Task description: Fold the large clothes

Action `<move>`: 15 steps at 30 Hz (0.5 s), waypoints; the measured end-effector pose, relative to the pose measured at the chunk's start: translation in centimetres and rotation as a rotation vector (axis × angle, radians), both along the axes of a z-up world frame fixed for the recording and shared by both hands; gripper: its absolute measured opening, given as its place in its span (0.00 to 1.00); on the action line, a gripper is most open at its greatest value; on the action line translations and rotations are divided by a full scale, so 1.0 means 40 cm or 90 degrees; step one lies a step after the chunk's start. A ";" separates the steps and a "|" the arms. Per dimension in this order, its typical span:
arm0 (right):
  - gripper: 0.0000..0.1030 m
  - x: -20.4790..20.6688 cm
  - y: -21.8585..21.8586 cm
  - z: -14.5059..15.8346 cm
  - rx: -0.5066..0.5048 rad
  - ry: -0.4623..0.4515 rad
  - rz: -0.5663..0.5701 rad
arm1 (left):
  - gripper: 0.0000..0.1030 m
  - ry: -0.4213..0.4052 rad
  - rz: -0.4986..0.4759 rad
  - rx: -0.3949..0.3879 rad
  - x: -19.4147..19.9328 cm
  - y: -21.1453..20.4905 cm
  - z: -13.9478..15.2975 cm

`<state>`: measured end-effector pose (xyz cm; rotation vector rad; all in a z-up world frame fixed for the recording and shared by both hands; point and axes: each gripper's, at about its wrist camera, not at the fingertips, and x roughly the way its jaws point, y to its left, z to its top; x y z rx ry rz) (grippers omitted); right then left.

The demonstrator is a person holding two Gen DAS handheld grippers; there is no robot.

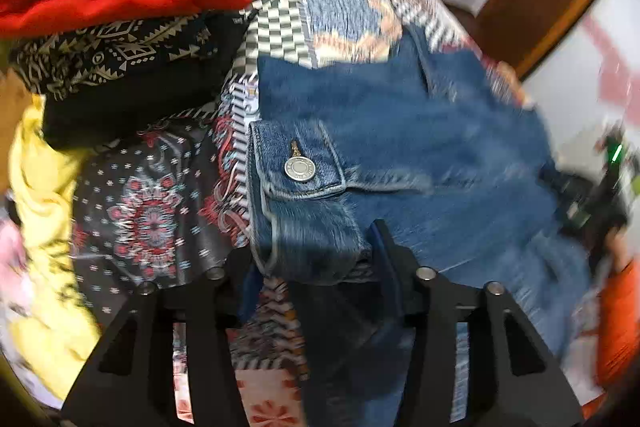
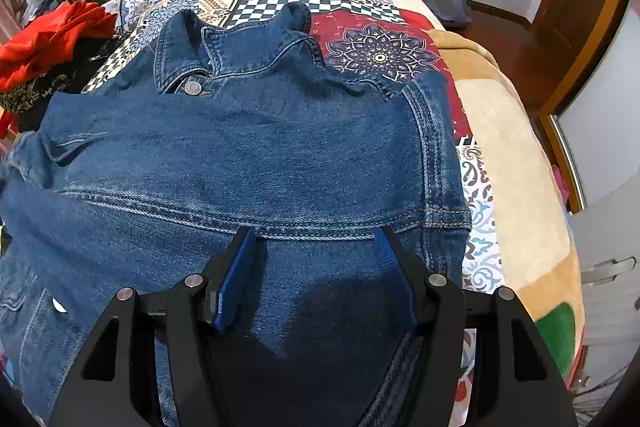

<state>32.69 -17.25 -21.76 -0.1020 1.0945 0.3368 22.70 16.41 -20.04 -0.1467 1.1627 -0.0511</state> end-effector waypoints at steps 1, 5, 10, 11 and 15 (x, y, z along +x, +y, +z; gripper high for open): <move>0.56 0.002 -0.003 0.005 0.004 0.004 -0.003 | 0.53 0.003 -0.008 0.016 -0.006 -0.004 -0.005; 0.56 0.005 -0.035 0.036 0.038 0.007 -0.022 | 0.55 -0.014 -0.015 0.022 -0.025 0.013 0.016; 0.56 0.026 -0.093 0.096 0.067 -0.020 -0.060 | 0.61 -0.069 0.014 0.063 0.007 0.051 0.093; 0.56 0.033 -0.105 0.107 0.071 -0.026 -0.068 | 0.63 -0.075 0.021 0.065 0.016 0.061 0.101; 0.56 0.069 -0.141 0.129 0.076 -0.036 -0.093 | 0.63 -0.074 0.052 0.029 0.073 0.110 0.097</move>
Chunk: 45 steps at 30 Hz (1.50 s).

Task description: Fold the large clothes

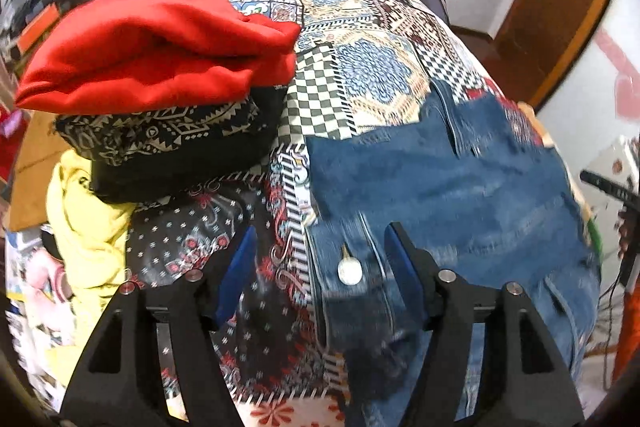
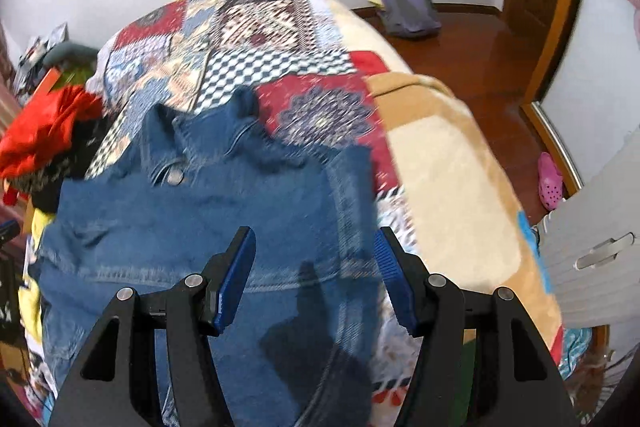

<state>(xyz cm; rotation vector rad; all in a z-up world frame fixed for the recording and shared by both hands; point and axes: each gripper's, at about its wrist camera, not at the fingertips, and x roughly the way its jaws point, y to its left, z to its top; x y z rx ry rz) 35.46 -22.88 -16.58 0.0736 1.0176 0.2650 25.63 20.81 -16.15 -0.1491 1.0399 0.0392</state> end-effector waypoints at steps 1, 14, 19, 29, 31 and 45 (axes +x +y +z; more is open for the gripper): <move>0.56 0.014 -0.009 -0.004 0.002 0.003 -0.005 | 0.63 0.006 0.007 -0.012 0.018 0.010 -0.012; 0.53 0.132 -0.017 -0.156 0.039 0.103 -0.021 | 0.63 0.096 0.046 -0.189 0.190 0.051 -0.220; 0.27 0.143 -0.006 -0.163 0.048 0.092 -0.014 | 0.36 0.086 0.030 -0.190 0.224 0.030 -0.234; 0.12 0.111 0.008 -0.017 0.044 -0.014 0.006 | 0.07 -0.014 0.022 -0.100 0.214 -0.009 -0.077; 0.12 0.111 0.006 0.032 0.063 -0.038 0.011 | 0.07 -0.038 0.018 -0.078 0.210 -0.021 -0.021; 0.10 0.217 0.093 0.205 0.074 -0.143 0.050 | 0.07 -0.135 -0.003 -0.033 0.353 -0.077 0.193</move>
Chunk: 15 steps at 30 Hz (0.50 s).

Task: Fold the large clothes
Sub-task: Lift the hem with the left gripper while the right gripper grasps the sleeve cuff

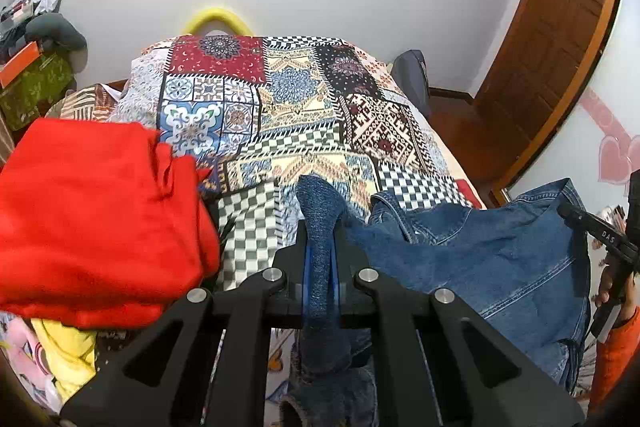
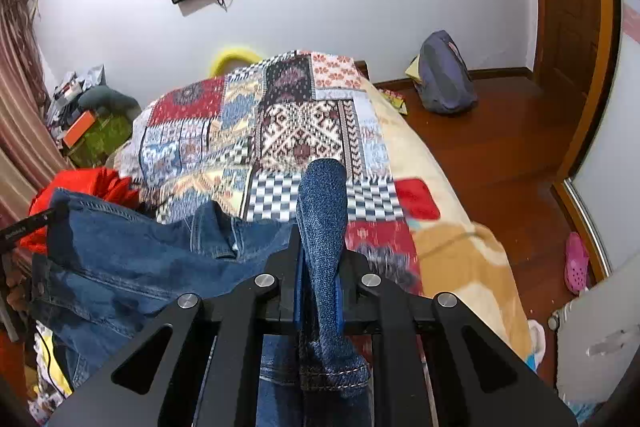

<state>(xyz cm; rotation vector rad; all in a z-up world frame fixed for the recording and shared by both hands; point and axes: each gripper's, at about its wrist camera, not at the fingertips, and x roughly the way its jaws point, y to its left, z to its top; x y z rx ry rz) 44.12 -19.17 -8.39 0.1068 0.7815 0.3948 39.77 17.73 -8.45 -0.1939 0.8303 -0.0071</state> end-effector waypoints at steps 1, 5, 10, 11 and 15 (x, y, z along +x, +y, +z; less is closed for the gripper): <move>0.10 0.013 0.004 0.000 -0.002 -0.004 -0.001 | 0.07 0.000 0.002 0.004 0.015 -0.001 0.000; 0.10 0.058 0.012 -0.015 -0.018 -0.012 -0.010 | 0.07 0.008 0.016 0.025 0.087 0.003 -0.026; 0.10 0.165 0.020 -0.091 -0.056 0.014 -0.047 | 0.07 0.072 0.051 0.071 0.205 0.039 -0.139; 0.10 0.180 0.018 -0.105 -0.064 0.019 -0.055 | 0.07 0.092 0.063 0.093 0.232 0.046 -0.173; 0.10 0.252 0.007 -0.187 -0.101 0.070 -0.080 | 0.08 0.136 0.073 0.144 0.283 0.066 -0.259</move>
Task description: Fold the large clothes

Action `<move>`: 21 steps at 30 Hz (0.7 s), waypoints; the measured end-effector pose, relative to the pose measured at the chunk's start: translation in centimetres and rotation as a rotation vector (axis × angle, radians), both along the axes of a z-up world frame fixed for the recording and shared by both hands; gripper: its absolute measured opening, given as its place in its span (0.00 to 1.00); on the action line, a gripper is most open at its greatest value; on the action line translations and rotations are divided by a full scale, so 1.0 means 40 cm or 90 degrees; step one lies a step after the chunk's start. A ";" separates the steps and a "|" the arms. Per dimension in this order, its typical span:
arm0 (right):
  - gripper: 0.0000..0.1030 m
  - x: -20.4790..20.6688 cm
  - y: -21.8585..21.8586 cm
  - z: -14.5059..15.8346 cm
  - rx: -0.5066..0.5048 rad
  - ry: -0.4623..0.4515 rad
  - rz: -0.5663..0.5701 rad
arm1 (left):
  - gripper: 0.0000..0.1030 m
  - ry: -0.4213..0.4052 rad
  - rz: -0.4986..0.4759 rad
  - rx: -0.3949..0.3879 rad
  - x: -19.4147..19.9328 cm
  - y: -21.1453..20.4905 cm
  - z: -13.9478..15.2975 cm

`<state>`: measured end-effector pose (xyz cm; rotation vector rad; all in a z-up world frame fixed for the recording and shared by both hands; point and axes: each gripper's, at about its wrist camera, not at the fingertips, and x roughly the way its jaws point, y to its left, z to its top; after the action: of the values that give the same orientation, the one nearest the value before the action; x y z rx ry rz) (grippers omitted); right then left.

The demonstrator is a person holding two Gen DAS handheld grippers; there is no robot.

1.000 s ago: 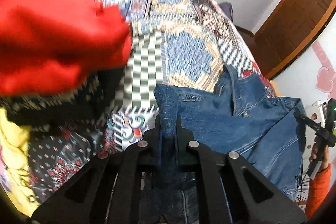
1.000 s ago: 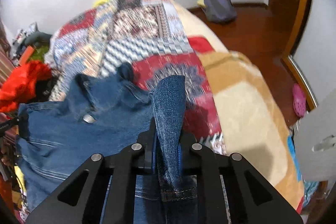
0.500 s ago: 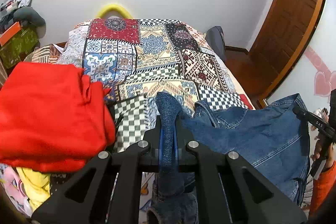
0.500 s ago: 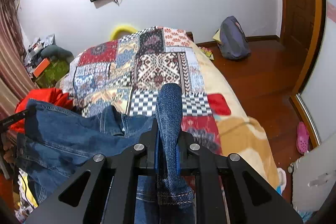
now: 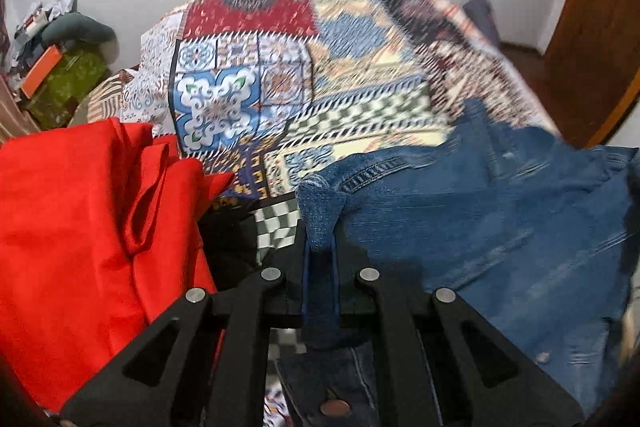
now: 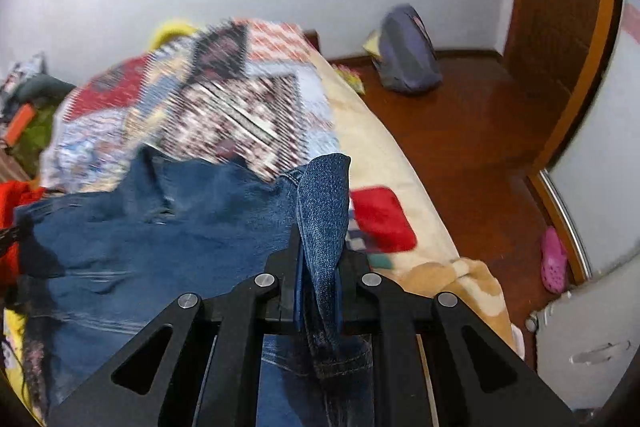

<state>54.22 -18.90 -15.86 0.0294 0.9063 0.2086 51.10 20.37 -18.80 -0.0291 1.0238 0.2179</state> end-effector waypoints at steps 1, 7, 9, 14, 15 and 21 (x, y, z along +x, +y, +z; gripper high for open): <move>0.11 0.011 -0.004 -0.019 -0.008 0.010 -0.003 | 0.08 0.006 -0.002 0.000 0.009 0.005 -0.013; 0.18 0.005 -0.027 -0.027 -0.026 0.022 -0.016 | 0.13 0.009 -0.021 0.029 0.006 0.002 -0.020; 0.21 -0.009 -0.025 -0.006 -0.041 0.021 -0.021 | 0.14 0.002 -0.020 0.037 -0.006 0.002 0.002; 0.36 -0.079 -0.034 0.072 -0.034 -0.005 -0.011 | 0.34 -0.035 -0.030 0.012 -0.078 -0.006 0.088; 0.38 -0.105 -0.034 0.094 -0.033 -0.018 -0.007 | 0.37 -0.048 -0.037 0.014 -0.103 -0.013 0.111; 0.46 -0.232 -0.012 0.181 -0.036 -0.060 0.040 | 0.53 -0.091 -0.088 0.038 -0.249 -0.066 0.205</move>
<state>44.95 -19.37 -8.61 -0.0613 0.8194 0.2413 41.14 17.71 -10.60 0.0799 0.8732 0.1185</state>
